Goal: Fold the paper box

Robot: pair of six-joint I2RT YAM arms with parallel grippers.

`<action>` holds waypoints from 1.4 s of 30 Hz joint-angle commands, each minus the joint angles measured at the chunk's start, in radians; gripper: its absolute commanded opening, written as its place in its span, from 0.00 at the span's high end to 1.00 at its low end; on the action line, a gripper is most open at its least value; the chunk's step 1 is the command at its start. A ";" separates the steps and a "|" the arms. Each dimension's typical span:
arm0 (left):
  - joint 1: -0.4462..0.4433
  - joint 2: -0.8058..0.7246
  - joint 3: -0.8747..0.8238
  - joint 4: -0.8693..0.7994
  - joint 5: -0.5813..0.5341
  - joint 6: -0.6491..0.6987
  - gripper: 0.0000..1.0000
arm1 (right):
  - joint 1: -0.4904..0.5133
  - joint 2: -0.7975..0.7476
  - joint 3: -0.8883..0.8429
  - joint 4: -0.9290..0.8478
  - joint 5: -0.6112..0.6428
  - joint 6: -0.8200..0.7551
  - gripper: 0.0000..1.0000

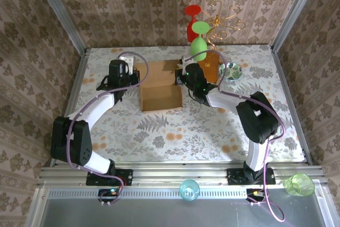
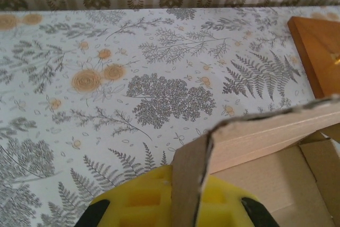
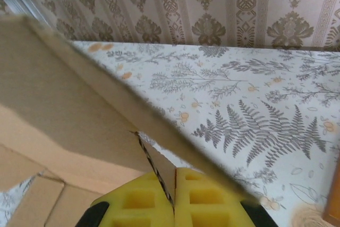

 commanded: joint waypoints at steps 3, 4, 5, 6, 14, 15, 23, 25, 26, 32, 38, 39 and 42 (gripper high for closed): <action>0.033 -0.034 -0.117 0.298 0.027 -0.142 1.00 | 0.024 0.064 0.053 0.181 0.052 0.075 1.00; 0.033 -0.035 -0.137 0.331 0.029 -0.145 1.00 | 0.026 0.072 0.052 0.188 0.050 0.074 1.00; 0.034 -0.034 -0.158 0.369 0.032 -0.152 1.00 | 0.027 0.078 0.050 0.196 0.046 0.069 1.00; 0.034 -0.035 -0.177 0.398 0.038 -0.157 1.00 | 0.027 0.084 0.045 0.202 0.044 0.066 1.00; 0.002 -0.084 -0.365 0.646 0.019 -0.197 1.00 | 0.027 0.067 -0.048 0.309 0.022 0.031 1.00; -0.005 -0.090 -0.381 0.656 0.013 -0.192 1.00 | 0.027 0.064 -0.058 0.310 0.024 0.031 1.00; -0.066 -0.121 -0.497 0.707 -0.059 -0.188 1.00 | 0.027 0.048 -0.174 0.354 0.008 0.073 1.00; -0.083 -0.118 -0.519 0.728 -0.079 -0.192 1.00 | 0.027 0.042 -0.190 0.362 0.010 0.079 1.00; -0.093 -0.118 -0.528 0.735 -0.091 -0.194 1.00 | 0.027 0.038 -0.195 0.357 0.009 0.080 1.00; -0.142 -0.115 -0.577 0.775 -0.157 -0.203 1.00 | 0.030 0.012 -0.238 0.324 0.004 0.095 1.00; -0.198 -0.114 -0.616 0.789 -0.224 -0.204 1.00 | 0.033 -0.015 -0.296 0.328 0.026 0.118 0.96; -0.204 -0.117 -0.624 0.792 -0.237 -0.204 1.00 | 0.033 -0.020 -0.299 0.324 0.026 0.120 0.94; -0.221 -0.135 -0.635 0.791 -0.267 -0.190 1.00 | 0.034 -0.046 -0.306 0.312 0.030 0.125 0.85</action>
